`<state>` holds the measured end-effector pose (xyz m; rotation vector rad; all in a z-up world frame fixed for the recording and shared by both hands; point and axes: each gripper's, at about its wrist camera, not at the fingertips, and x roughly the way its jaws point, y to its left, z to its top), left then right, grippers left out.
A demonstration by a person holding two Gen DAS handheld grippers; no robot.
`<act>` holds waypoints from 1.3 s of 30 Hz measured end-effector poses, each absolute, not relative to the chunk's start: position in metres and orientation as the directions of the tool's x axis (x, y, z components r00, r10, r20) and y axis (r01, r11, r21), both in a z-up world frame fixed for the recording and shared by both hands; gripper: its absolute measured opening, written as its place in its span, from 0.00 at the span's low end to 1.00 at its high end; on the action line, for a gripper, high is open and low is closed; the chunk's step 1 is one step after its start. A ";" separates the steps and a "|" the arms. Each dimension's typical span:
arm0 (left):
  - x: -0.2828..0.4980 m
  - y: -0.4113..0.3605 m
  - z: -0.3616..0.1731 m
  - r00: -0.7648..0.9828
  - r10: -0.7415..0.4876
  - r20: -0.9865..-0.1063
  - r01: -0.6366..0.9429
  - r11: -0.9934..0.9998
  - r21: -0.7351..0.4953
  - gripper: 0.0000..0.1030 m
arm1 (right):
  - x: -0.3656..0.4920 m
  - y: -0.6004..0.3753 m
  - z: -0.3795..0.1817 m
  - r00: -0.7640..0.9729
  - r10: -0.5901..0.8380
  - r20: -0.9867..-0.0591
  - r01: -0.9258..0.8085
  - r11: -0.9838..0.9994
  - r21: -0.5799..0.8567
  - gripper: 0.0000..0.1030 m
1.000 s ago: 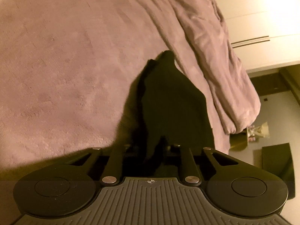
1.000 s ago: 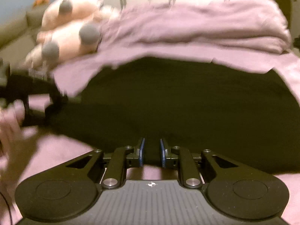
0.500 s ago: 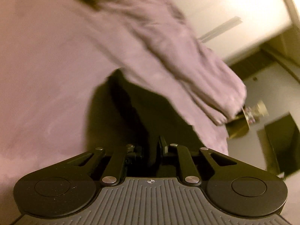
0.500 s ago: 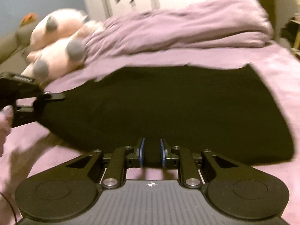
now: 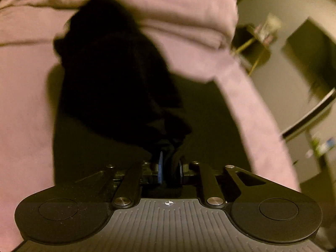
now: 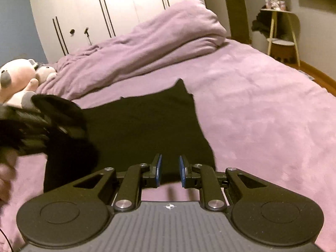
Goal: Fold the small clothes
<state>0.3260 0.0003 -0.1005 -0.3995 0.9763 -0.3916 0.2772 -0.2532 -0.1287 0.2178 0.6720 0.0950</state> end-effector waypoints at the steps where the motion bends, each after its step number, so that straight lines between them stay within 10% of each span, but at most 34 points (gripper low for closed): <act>1: 0.324 -0.001 -0.103 0.507 -0.494 -0.706 0.139 0.856 -0.498 0.19 | 0.276 -0.257 -0.131 0.777 0.154 -0.610 -0.011 0.973 0.231 0.16; 10: 0.293 0.039 -0.071 0.555 -0.542 -0.631 0.135 0.807 -0.575 0.47 | 0.275 -0.260 -0.139 0.763 0.169 -0.624 -0.011 0.968 0.250 0.18; 16: 0.268 0.074 -0.084 0.614 -0.381 -0.692 -0.019 0.869 -0.495 0.48 | 0.283 -0.244 -0.138 0.745 0.243 -0.621 -0.057 0.951 0.305 0.20; 21: 0.267 0.077 -0.106 0.560 -0.398 -0.727 -0.065 0.854 -0.517 0.48 | 0.307 -0.222 -0.136 0.683 0.394 -0.615 -0.152 0.900 0.408 0.48; 39: 0.250 0.098 -0.112 0.572 -0.405 -0.714 -0.069 0.843 -0.533 0.48 | 0.403 -0.178 -0.152 0.598 0.423 -0.681 -0.205 0.902 0.381 0.49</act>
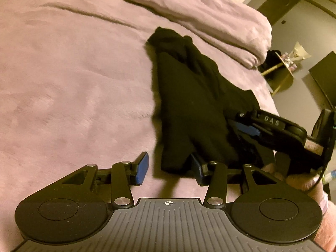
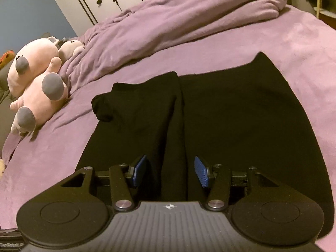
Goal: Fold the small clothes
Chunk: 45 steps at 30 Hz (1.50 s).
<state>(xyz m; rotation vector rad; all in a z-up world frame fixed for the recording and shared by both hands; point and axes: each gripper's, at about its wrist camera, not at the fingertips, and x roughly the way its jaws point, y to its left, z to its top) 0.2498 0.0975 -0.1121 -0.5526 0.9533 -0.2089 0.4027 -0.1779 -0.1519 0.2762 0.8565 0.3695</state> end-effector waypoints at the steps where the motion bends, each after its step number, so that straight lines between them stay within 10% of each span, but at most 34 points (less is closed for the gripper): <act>1: 0.249 0.099 -0.111 0.575 -0.400 -0.714 -0.073 0.844 -0.532 0.48 | 0.404 -0.177 -0.151 0.607 0.423 -0.673 -0.210 0.902 0.378 0.50; 5: 0.251 0.101 -0.110 0.581 -0.398 -0.710 -0.087 0.837 -0.540 0.48 | 0.414 -0.173 -0.151 0.609 0.430 -0.666 -0.220 0.899 0.379 0.48; 12: 0.257 0.092 -0.110 0.572 -0.379 -0.727 -0.083 0.855 -0.512 0.48 | 0.419 -0.160 -0.149 0.604 0.463 -0.649 -0.291 0.886 0.362 0.08; 24: 0.263 0.092 -0.113 0.547 -0.386 -0.743 -0.084 0.858 -0.507 0.48 | 0.408 -0.164 -0.156 0.674 0.303 -0.674 -0.227 0.953 0.202 0.14; 36: 0.264 0.090 -0.114 0.533 -0.394 -0.749 -0.092 0.853 -0.514 0.49 | 0.309 -0.215 -0.151 0.613 0.511 -0.603 -0.198 0.838 0.508 0.42; 43: 0.274 0.101 -0.096 0.524 -0.425 -0.738 -0.082 0.838 -0.540 0.49 | 0.323 -0.205 -0.161 0.593 0.559 -0.579 -0.180 0.793 0.582 0.38; 45: 0.286 0.112 -0.090 0.549 -0.441 -0.710 -0.086 0.815 -0.573 0.49 | 0.327 -0.206 -0.166 0.597 0.579 -0.555 -0.166 0.766 0.621 0.11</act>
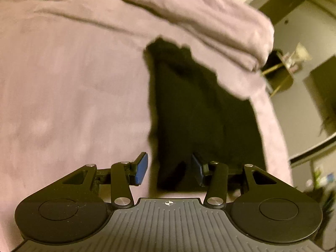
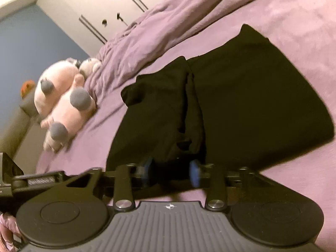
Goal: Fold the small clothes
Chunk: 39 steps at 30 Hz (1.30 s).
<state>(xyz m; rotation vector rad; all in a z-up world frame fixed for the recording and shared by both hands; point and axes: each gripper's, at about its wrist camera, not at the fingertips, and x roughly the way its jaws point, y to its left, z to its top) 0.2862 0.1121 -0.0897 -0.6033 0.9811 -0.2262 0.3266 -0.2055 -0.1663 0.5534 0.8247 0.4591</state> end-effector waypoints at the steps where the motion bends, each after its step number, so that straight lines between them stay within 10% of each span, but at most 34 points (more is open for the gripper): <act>1: 0.296 0.117 -0.087 0.564 -0.431 -0.704 -0.095 0.813 -0.574 0.49 | 0.328 -0.207 -0.170 0.595 0.588 -0.547 -0.161 0.754 0.636 0.09; 10: 0.432 0.135 -0.119 0.555 -0.433 -0.710 -0.211 0.752 -0.624 0.47 | 0.320 -0.216 -0.186 0.626 0.573 -0.529 -0.130 0.746 0.654 0.06; 14: 0.460 0.124 -0.118 0.590 -0.405 -0.698 -0.192 0.770 -0.609 0.26 | 0.321 -0.217 -0.187 0.625 0.575 -0.528 -0.138 0.747 0.650 0.06; 19: 0.446 0.126 -0.093 0.710 -0.234 -0.664 -0.212 0.829 -0.518 0.29 | 0.319 -0.215 -0.187 0.627 0.572 -0.529 -0.158 0.758 0.633 0.06; 39: 0.322 0.110 -0.107 0.617 -0.363 -0.698 -0.083 0.852 -0.517 0.33 | 0.318 -0.207 -0.181 0.636 0.526 -0.565 -0.107 0.785 0.610 0.05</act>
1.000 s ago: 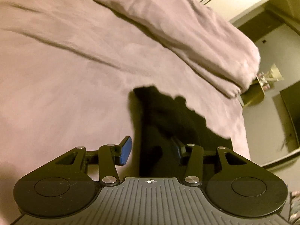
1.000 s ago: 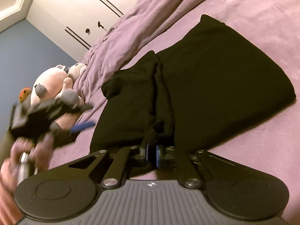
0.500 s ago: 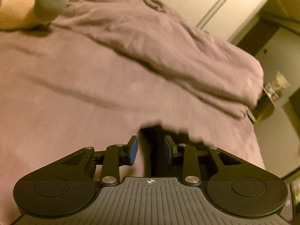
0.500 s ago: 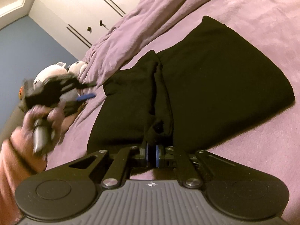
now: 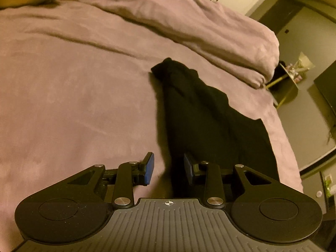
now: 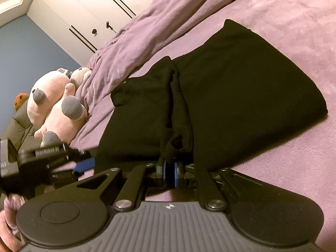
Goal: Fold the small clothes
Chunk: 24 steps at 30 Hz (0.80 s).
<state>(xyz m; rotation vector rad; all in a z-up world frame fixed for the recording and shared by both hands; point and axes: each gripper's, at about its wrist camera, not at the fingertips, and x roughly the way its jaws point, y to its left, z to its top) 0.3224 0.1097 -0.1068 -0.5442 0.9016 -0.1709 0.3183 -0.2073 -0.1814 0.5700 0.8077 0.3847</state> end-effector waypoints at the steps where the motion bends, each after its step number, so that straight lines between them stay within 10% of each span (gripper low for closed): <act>1: 0.324 0.108 -0.107 0.622 -0.352 -0.700 -0.095 0.852 -0.514 0.33 | 0.318 -0.207 -0.181 0.636 0.523 -0.568 -0.108 0.789 0.605 0.05; 24: 0.339 0.091 -0.101 0.631 -0.289 -0.720 -0.114 0.884 -0.454 0.45 | 0.318 -0.197 -0.173 0.631 0.486 -0.604 -0.159 0.844 0.513 0.05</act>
